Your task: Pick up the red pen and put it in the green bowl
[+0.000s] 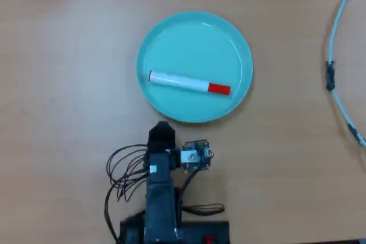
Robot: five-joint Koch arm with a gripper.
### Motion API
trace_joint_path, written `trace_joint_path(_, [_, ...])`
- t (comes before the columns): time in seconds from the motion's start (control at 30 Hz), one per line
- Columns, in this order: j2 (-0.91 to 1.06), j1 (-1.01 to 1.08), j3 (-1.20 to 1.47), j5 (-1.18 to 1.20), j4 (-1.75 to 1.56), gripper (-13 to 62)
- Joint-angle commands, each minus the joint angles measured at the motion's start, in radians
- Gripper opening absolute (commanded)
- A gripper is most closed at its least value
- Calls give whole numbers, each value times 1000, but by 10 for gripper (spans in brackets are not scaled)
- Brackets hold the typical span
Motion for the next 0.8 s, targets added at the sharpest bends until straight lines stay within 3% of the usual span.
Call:
trace_joint_path(0.0, [101, 8, 15, -5, -103, 401])
trace_joint_path(0.53, [103, 3, 489, -3, -712, 400])
trace_joint_path(0.77, [100, -29, 650, -9, -821, 406])
